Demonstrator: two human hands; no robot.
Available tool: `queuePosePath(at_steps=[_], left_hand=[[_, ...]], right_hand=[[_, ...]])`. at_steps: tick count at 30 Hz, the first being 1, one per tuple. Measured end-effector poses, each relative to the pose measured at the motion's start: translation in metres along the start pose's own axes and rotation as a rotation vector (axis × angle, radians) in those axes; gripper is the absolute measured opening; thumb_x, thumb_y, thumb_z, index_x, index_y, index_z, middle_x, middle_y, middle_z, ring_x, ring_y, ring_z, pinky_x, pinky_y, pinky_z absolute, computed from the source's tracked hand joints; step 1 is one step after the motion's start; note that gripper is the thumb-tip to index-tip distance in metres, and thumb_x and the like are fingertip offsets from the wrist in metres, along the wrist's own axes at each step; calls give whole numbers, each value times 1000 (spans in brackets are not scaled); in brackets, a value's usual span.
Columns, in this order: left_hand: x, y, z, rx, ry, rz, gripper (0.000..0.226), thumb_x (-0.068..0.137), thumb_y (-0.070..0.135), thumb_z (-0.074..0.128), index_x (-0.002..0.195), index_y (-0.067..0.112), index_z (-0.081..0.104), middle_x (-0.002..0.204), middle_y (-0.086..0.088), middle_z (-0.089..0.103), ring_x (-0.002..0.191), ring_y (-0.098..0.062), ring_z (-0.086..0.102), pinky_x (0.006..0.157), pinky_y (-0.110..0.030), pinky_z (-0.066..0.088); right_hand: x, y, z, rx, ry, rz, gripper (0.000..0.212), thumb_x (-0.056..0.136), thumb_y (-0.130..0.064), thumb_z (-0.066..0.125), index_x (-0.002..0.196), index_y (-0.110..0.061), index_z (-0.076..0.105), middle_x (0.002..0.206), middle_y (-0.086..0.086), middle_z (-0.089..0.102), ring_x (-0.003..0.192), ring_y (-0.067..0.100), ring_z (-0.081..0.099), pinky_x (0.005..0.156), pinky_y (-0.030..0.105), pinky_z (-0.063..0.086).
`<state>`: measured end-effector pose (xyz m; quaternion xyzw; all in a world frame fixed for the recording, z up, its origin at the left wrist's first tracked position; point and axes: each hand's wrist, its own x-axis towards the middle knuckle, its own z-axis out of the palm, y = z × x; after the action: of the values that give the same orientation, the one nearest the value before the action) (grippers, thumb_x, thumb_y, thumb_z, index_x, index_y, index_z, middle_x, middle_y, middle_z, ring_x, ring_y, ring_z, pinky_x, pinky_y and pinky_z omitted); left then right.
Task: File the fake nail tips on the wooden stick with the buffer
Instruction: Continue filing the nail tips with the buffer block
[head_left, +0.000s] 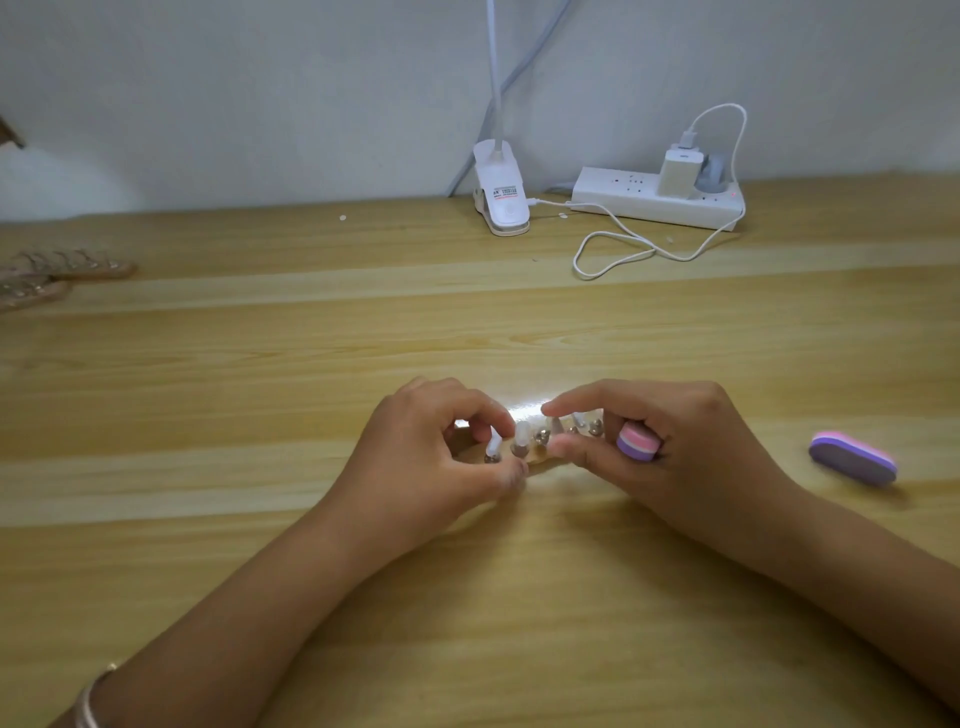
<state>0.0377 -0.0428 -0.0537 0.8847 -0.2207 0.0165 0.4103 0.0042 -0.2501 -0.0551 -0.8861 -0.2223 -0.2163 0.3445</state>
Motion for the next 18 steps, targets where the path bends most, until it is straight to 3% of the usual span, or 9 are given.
queuePosePath(at_steps=[3,11,16,18], left_hand=[[0,-1,0,-1,-2,-6,18,58,37,74,76,35,71,76,20,60,73,-2,49,61,-10,32],[0,-1,0,17,-9,13,19,59,38,74,77,35,71,72,17,60,74,-6,50,62,-12,32],[1,-2,-1,39,-9,7,20,59,40,73,77,35,70,77,18,60,76,-7,49,64,-14,32],[1,-2,-1,44,-7,9,19,60,40,73,78,34,69,82,21,59,76,-6,49,64,-13,32]], right_hand=[[-1,0,0,-14,-18,12,21,80,-33,74,96,-20,79,55,-22,35,51,3,38,54,30,43],[-1,3,-5,-51,-49,18,26,81,-26,83,106,-18,77,57,-19,33,54,-9,36,57,26,35],[4,7,-19,-47,-77,64,28,81,-40,73,99,-21,79,52,-14,30,48,1,34,54,27,30],[5,8,-21,-46,-94,55,23,81,-36,74,97,-20,79,51,-15,29,48,3,33,53,27,30]])
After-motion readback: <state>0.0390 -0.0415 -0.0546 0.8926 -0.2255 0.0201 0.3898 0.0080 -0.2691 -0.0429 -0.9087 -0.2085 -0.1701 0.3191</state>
